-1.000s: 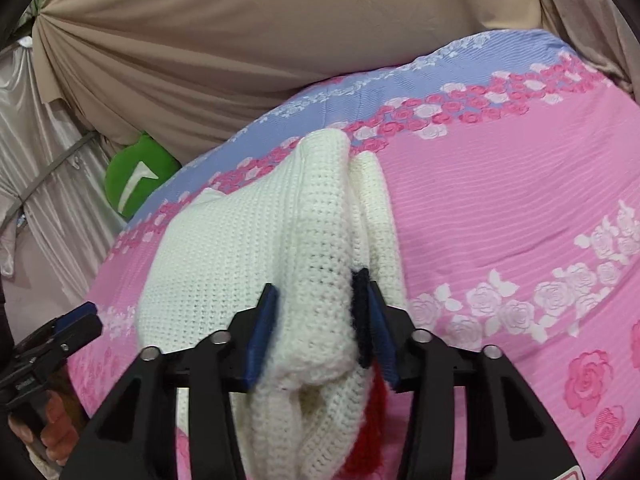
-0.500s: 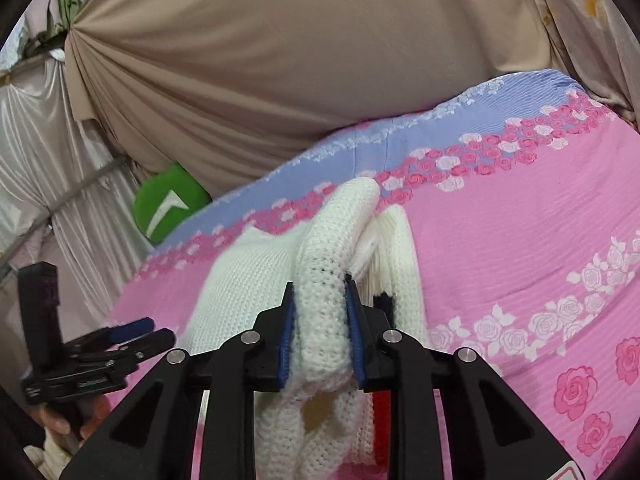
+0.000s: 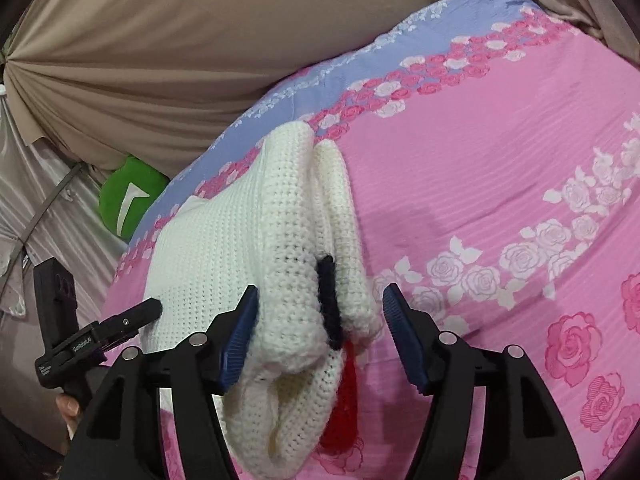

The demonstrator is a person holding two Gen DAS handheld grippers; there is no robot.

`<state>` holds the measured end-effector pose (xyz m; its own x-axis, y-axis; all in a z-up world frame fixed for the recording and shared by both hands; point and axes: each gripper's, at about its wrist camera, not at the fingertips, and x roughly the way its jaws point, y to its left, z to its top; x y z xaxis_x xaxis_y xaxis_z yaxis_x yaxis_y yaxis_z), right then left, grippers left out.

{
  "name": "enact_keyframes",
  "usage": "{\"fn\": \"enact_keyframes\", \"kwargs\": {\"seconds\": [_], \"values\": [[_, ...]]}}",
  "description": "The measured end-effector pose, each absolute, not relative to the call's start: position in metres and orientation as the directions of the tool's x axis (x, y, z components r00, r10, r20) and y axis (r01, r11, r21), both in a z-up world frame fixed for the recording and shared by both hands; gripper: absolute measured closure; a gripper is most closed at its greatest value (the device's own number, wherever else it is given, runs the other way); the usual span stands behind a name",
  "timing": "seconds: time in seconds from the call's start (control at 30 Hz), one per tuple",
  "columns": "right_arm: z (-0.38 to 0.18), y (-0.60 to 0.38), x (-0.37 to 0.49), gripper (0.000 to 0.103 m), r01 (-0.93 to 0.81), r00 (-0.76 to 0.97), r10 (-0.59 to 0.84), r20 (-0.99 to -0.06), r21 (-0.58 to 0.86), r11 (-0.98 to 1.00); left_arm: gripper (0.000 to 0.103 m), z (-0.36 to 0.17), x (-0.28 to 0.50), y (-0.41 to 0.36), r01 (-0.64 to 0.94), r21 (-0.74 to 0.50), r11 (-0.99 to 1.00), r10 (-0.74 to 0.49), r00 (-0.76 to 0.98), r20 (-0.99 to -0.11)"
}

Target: Fold small clothes

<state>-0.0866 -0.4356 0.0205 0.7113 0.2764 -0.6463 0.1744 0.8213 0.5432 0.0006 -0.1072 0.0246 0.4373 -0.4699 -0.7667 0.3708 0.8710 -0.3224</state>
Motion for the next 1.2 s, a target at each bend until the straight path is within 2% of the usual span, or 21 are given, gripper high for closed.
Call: {"fn": "enact_keyframes", "kwargs": {"seconds": [0.17,0.37,0.7,0.9,0.93,0.97,1.0,1.03,1.07,1.13,1.2], "values": [[0.005,-0.43,-0.067,0.03,0.154,0.685,0.35,-0.639,0.596,0.788,0.005,0.015,0.015,-0.118,0.383,-0.391,0.837,-0.528,0.378,-0.761],[0.005,-0.421,-0.047,0.02,0.122,0.69,0.352,-0.633,0.581,0.805,0.005,0.003,0.028,-0.131,0.399,-0.445,0.801,-0.578,0.325,-0.749],[0.006,-0.415,-0.034,0.016,0.111,0.712,0.339,-0.614,0.576,0.81,0.005,0.004,0.03,-0.141,0.448,-0.403,0.798,-0.574,0.362,-0.734],[0.006,-0.413,-0.032,0.017,0.109,0.718,0.333,-0.611,0.571,0.813,0.005,0.003,0.03,-0.138,0.459,-0.405,0.791,-0.585,0.372,-0.721],[0.007,-0.412,-0.032,0.024,0.109,0.718,0.332,-0.612,0.57,0.815,0.005,0.003,0.03,-0.138,0.461,-0.405,0.789,-0.586,0.371,-0.72],[0.006,-0.41,-0.032,0.035,0.107,0.716,0.333,-0.614,0.568,0.816,0.005,0.003,0.03,-0.138,0.467,-0.405,0.786,-0.589,0.367,-0.72],[0.007,-0.408,-0.033,0.04,0.103,0.717,0.335,-0.611,0.568,0.816,0.008,0.004,0.03,-0.138,0.476,-0.41,0.778,-0.597,0.36,-0.717],[0.009,-0.407,-0.034,0.05,0.095,0.724,0.337,-0.601,0.571,0.815,0.016,0.007,0.029,-0.137,0.485,-0.414,0.77,-0.607,0.357,-0.71],[0.011,-0.406,-0.036,0.054,0.093,0.732,0.337,-0.592,0.577,0.812,0.021,0.009,0.027,-0.136,0.493,-0.411,0.767,-0.61,0.36,-0.706],[0.016,-0.402,-0.042,0.058,0.104,0.749,0.317,-0.582,0.576,0.811,0.044,0.02,0.022,-0.133,0.517,-0.393,0.761,-0.613,0.372,-0.697],[0.025,-0.397,-0.048,0.06,0.095,0.766,0.303,-0.566,0.566,0.819,0.053,0.031,0.019,-0.128,0.537,-0.398,0.744,-0.63,0.367,-0.684]]}}
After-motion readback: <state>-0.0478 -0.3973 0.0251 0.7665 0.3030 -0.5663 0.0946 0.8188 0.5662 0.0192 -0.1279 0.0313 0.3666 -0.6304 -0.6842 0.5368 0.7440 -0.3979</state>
